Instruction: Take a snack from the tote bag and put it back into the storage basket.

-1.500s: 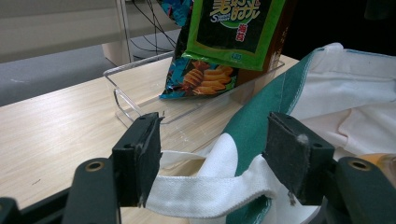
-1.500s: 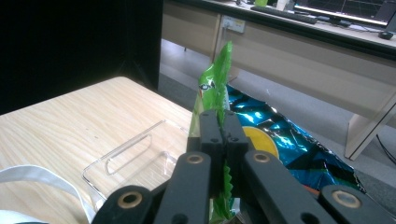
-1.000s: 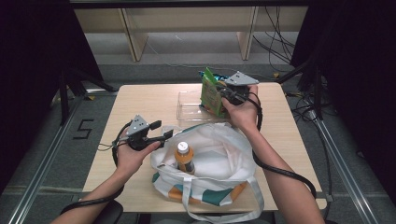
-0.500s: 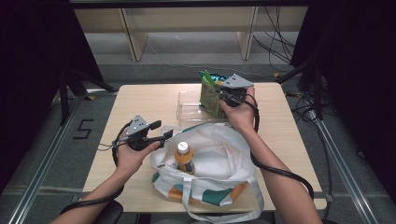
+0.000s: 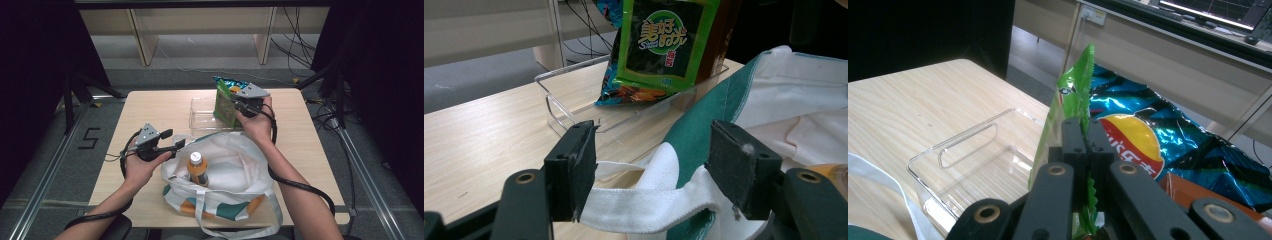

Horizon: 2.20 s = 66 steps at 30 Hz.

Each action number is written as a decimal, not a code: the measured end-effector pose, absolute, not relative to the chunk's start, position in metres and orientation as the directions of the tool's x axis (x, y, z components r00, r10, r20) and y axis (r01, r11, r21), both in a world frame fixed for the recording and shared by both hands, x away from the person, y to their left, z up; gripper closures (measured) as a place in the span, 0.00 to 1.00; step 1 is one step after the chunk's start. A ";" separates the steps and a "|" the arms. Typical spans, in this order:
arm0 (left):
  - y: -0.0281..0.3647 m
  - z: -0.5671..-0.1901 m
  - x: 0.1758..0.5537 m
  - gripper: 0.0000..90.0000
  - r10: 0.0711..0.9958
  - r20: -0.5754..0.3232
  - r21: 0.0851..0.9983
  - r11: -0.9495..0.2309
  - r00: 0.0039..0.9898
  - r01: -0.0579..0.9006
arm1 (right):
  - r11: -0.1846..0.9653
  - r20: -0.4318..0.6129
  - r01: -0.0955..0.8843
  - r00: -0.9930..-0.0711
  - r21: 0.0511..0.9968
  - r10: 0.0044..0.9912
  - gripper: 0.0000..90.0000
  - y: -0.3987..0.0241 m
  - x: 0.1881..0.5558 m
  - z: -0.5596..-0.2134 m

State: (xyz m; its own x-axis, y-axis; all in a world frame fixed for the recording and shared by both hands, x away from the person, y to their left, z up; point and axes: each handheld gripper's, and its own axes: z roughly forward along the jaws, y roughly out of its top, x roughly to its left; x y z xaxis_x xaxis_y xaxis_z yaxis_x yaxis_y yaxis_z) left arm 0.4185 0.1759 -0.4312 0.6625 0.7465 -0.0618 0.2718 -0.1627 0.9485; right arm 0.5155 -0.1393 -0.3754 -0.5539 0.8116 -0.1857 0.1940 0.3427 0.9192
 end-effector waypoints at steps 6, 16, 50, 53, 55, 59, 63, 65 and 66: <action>0.176 -0.432 0.419 0.40 0.747 -0.064 0.948 -0.162 0.662 0.274 | 0.347 -0.186 0.201 -0.553 0.916 0.812 1.00 -0.141 0.515 -0.377; 0.176 -0.431 0.419 0.40 0.746 -0.063 0.948 -0.163 0.663 0.273 | 0.366 -0.200 0.207 -0.554 0.907 0.808 1.00 -0.146 0.515 -0.381; 0.175 -0.431 0.418 0.40 0.746 -0.063 0.949 -0.162 0.663 0.272 | 0.372 -0.183 0.265 -0.541 0.889 0.821 1.00 -0.150 0.514 -0.399; 0.175 -0.431 0.418 0.40 0.746 -0.063 0.949 -0.161 0.663 0.272 | 0.386 -0.191 0.268 -0.545 0.883 0.816 1.00 -0.151 0.514 -0.400; 0.176 -0.431 0.418 0.40 0.746 -0.063 0.949 -0.161 0.663 0.271 | 0.387 -0.191 0.272 -0.544 0.881 0.817 1.00 -0.151 0.514 -0.402; 0.176 -0.431 0.418 0.40 0.746 -0.063 0.949 -0.161 0.663 0.272 | 0.397 -0.184 0.293 -0.552 0.870 0.813 1.00 -0.152 0.515 -0.403; 0.175 -0.431 0.418 0.40 0.746 -0.065 0.949 -0.160 0.663 0.273 | 0.392 -0.180 0.293 -0.553 0.872 0.814 1.00 -0.151 0.515 -0.405; 0.175 -0.431 0.418 0.40 0.746 -0.065 0.949 -0.160 0.663 0.273 | 0.389 -0.183 0.288 -0.546 0.875 0.817 1.00 -0.151 0.515 -0.407; 0.175 -0.431 0.418 0.40 0.746 -0.066 0.949 -0.160 0.663 0.274 | 0.397 -0.184 0.294 -0.553 0.869 0.812 1.00 -0.152 0.515 -0.407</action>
State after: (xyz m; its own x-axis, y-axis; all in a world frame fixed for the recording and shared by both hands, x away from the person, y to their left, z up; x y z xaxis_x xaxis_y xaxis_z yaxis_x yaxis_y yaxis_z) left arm 0.4185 0.1750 -0.4315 0.6628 0.7460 -0.0657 0.2735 -0.1595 0.9485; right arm 0.5149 -0.1521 -0.4066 -0.5532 0.8124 -0.1844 0.2938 0.3974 0.8693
